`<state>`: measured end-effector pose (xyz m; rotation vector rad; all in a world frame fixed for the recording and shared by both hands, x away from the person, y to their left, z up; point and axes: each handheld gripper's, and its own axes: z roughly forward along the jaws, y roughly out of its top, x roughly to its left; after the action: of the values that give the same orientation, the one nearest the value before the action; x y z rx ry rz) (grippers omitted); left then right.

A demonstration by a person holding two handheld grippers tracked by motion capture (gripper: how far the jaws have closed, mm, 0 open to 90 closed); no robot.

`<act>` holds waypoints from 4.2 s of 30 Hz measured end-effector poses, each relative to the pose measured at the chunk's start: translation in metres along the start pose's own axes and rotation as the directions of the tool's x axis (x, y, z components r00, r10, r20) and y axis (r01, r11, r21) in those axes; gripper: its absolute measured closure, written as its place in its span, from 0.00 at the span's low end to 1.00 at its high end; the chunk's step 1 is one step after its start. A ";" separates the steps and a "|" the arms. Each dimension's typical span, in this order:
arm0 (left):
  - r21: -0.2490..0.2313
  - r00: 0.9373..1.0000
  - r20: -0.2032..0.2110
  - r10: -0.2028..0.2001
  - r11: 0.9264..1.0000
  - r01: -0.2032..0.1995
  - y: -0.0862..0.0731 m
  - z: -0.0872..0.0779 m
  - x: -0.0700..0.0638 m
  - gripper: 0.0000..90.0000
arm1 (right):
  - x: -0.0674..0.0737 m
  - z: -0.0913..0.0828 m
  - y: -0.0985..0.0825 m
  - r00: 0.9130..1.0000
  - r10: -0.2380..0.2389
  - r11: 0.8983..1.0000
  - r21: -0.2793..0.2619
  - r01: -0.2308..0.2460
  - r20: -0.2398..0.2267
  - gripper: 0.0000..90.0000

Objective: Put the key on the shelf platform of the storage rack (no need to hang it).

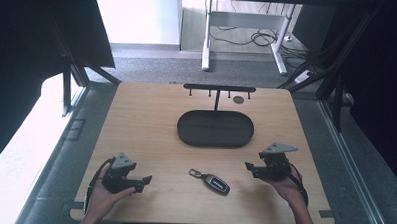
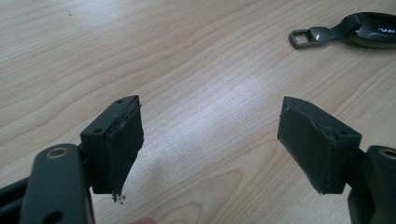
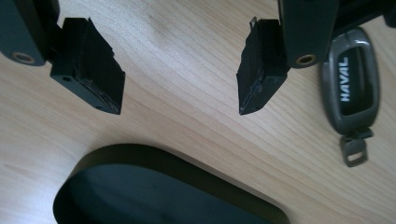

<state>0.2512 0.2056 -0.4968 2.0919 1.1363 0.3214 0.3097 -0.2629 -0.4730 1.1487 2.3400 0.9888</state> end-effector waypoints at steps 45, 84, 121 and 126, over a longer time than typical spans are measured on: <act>-0.049 0.999 0.043 -0.005 0.999 0.007 0.004 -0.017 -0.002 0.25 | 0.103 0.039 0.066 0.920 -0.303 0.886 0.284 0.368 -0.247 0.35; -0.034 1.000 0.028 0.011 0.999 -0.010 0.003 -0.014 -0.004 0.25 | 0.120 0.086 0.044 0.910 -0.301 0.783 0.470 0.407 -0.286 0.49; -0.033 0.999 0.029 0.016 0.999 -0.015 0.003 -0.012 -0.004 0.26 | 0.097 0.063 0.075 0.923 -0.231 0.833 0.428 0.351 -0.308 0.55; -0.035 1.000 0.026 0.010 0.999 -0.009 0.003 -0.013 -0.002 0.26 | 0.097 0.057 0.086 0.919 -0.250 0.841 0.401 0.362 -0.304 0.55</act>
<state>0.2450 0.2098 -0.4855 2.0659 1.0984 0.3158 0.3300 -0.1247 -0.4513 0.7763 2.9403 0.4994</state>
